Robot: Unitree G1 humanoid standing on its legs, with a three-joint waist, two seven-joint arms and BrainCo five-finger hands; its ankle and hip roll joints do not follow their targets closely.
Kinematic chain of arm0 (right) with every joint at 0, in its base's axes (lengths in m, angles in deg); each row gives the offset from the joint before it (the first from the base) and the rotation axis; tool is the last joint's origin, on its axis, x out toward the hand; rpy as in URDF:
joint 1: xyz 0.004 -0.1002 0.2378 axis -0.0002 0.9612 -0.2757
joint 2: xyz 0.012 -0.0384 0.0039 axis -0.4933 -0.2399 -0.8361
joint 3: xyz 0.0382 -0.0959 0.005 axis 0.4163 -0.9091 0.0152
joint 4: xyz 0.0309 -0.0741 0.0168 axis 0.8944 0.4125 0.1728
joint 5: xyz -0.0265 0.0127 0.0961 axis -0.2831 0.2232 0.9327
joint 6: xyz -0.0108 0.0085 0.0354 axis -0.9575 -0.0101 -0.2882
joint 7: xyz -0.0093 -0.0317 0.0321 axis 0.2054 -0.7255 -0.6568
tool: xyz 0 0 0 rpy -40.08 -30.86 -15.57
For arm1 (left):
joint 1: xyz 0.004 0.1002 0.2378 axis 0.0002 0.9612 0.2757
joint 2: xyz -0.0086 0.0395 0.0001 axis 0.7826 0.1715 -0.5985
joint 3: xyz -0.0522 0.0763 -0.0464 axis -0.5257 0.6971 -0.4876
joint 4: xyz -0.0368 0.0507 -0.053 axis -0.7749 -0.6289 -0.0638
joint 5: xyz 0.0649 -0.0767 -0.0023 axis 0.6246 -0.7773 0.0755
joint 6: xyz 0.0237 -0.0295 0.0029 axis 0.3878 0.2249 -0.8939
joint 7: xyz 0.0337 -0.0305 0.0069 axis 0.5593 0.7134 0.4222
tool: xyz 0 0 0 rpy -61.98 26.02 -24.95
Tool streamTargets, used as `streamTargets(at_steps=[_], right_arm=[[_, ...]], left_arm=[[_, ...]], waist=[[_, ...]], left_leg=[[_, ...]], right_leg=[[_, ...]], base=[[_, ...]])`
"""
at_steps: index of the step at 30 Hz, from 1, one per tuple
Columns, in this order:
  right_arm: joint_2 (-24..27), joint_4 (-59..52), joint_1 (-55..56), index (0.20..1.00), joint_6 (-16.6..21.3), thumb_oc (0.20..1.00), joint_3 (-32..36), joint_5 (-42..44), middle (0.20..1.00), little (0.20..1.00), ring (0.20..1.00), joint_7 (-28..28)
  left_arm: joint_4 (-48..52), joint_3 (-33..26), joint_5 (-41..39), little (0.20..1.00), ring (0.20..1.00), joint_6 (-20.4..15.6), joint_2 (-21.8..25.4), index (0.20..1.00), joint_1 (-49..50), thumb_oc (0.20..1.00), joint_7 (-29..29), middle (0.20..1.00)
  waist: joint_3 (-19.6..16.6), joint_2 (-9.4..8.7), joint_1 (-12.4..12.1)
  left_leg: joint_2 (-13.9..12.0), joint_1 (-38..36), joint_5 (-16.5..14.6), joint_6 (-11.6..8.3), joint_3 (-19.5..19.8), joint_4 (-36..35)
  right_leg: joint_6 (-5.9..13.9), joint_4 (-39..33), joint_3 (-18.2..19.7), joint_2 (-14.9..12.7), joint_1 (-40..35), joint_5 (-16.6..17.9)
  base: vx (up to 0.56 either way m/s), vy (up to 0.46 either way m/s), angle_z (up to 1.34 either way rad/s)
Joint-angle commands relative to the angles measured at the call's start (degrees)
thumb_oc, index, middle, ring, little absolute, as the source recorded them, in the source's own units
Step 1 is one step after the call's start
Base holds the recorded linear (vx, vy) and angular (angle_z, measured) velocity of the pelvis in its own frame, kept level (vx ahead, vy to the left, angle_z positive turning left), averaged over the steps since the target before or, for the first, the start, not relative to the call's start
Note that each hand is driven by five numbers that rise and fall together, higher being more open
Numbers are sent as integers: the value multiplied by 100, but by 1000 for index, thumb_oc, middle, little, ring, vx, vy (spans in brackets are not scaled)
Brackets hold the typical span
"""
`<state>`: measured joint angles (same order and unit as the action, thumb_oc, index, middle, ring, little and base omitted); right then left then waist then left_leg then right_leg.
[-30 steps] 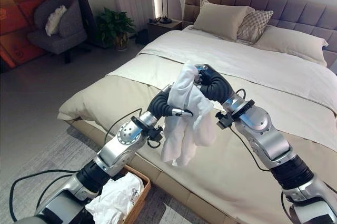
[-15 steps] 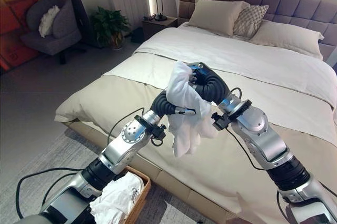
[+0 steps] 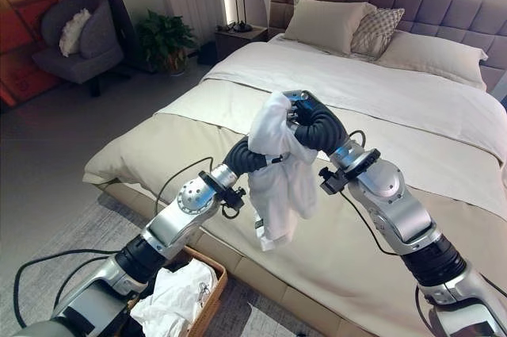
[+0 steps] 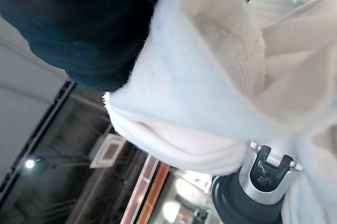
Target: Pick up clothes into the bucket
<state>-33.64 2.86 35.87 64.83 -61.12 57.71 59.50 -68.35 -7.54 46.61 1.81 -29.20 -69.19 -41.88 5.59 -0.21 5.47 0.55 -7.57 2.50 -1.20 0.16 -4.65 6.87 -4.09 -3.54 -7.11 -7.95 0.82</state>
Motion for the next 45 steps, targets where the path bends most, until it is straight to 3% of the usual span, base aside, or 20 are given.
streamTargets(at_steps=[1,2,3,10,13,15,21,26,35,38,42,45], right_arm=[[-264,-584,-448,391,578,391,537,147,391,391,391,143],[-269,-574,-419,460,577,460,565,125,460,460,460,150],[-278,-533,-316,1000,576,1000,698,13,1000,1000,1000,202],[-310,-301,-11,1000,617,1000,1118,-108,1000,1000,1000,402],[-194,-28,431,1000,639,1000,1638,-111,1000,1000,1000,532],[-174,0,540,1000,623,1000,1727,-118,1000,1000,1000,532],[-128,532,1463,1000,490,1000,2437,-415,1000,1000,1000,613],[-588,1140,2166,1000,420,1000,2783,-627,1000,1000,1000,707],[-1933,4676,2893,1000,358,1000,2627,-1061,1000,1000,1000,1233],[-2171,5620,2829,1000,432,1000,2595,-849,1000,1000,1000,1349],[-2173,6473,2821,1000,369,1000,2353,-1269,1000,1000,1000,1450],[-2088,7182,2763,1000,283,1000,1770,-1962,1000,1000,1000,1591]], left_arm=[[-56,139,338,200,200,-216,16,200,-144,200,-69,200],[-30,107,346,200,200,-227,42,200,-113,200,-76,200],[62,-43,406,200,200,-261,153,200,-12,200,-47,200],[227,-552,420,200,200,-329,446,200,335,200,78,200],[486,-1293,358,200,200,-416,883,200,887,200,174,200],[560,-1469,318,200,200,-423,965,200,1046,200,187,200],[871,-2738,232,200,200,-558,1414,200,1884,200,368,200],[875,-3560,256,200,200,-671,1524,200,2486,200,473,200],[-79,-4650,786,200,200,-752,1429,200,3266,200,1038,200],[-445,-4761,949,200,200,-796,1414,200,3246,200,1356,200],[-777,-4746,1241,200,200,-820,1510,200,3171,200,1639,200],[-1283,-4563,1799,200,200,-1011,1826,200,2909,200,2277,200]], waist=[[-411,-265,-93],[-415,-263,-95],[-419,-259,-114],[-429,-262,-150],[-433,-262,-191],[-437,-267,-198],[-424,-251,-254],[-394,-241,-264],[8,-217,-305],[210,-219,-299],[442,-229,-322],[823,-241,-317]], left_leg=[[162,298,-638,103,166,740],[164,296,-639,103,174,739],[160,288,-644,98,181,737],[151,266,-646,90,194,718],[144,258,-649,73,199,708],[143,255,-651,71,198,704],[137,198,-722,57,236,677],[141,213,-742,59,254,699],[182,531,-736,70,303,909],[202,790,-714,70,329,1016],[230,1070,-691,89,370,1155],[250,1416,-568,108,425,1217]], right_leg=[[101,777,-40,-158,514,-149],[99,776,-35,-159,512,-149],[93,781,-48,-162,498,-160],[91,766,-68,-162,469,-163],[89,751,-101,-167,449,-165],[90,743,-108,-169,444,-168],[79,728,-122,-157,385,-233],[65,752,-115,-151,392,-268],[33,940,-127,-128,693,-292],[29,1060,-113,-122,952,-283],[32,1248,-87,-127,1261,-262],[20,1587,-28,-144,1744,-236]], base=[[0,0,0],[0,0,0],[0,0,0],[0,0,0],[0,0,0],[0,0,0],[14,-3,0],[10,2,1],[-41,21,3],[-132,29,6],[-119,32,2],[-146,54,2]])
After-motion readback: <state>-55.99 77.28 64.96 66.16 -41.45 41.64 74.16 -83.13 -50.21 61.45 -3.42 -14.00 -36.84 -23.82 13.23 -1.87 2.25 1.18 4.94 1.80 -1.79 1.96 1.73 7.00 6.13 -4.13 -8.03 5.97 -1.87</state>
